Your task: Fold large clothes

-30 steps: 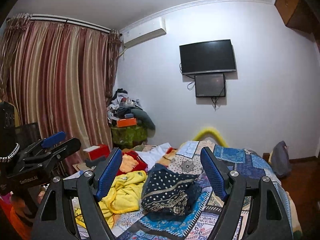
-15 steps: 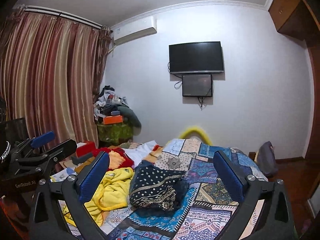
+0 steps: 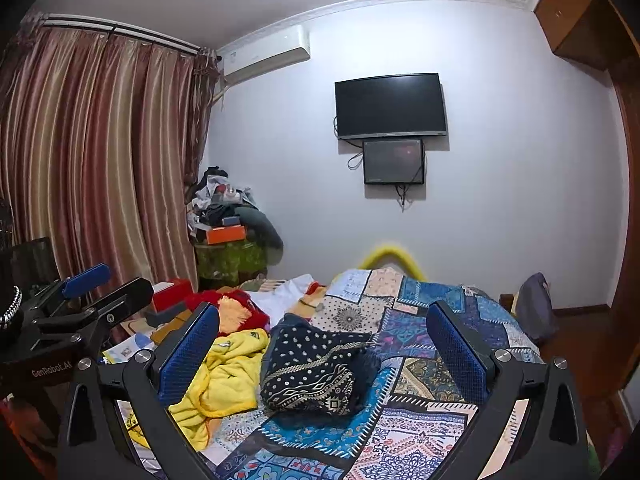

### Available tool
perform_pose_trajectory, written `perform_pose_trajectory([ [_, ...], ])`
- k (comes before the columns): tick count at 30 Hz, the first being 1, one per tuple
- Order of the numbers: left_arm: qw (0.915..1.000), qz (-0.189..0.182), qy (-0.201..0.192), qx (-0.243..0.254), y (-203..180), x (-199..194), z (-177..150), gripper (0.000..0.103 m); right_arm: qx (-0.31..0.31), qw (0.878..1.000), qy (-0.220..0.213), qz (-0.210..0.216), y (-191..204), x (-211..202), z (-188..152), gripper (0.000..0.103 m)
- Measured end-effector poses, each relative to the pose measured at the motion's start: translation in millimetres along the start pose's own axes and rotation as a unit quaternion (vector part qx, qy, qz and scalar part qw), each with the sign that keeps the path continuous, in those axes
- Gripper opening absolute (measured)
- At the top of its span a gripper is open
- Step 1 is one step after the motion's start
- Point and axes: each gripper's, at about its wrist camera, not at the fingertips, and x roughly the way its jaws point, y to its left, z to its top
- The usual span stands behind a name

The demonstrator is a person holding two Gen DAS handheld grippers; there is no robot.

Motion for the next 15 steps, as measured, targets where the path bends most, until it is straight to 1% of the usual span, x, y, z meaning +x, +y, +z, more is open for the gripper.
perform_pose_trajectory([
  [15,0.9999,-0.001,0.001,0.013,-8.1,0.8,-4.3,0.103,-0.002,1.0,0.004,0.006,-5.4,1.9,-3.2,0.103],
])
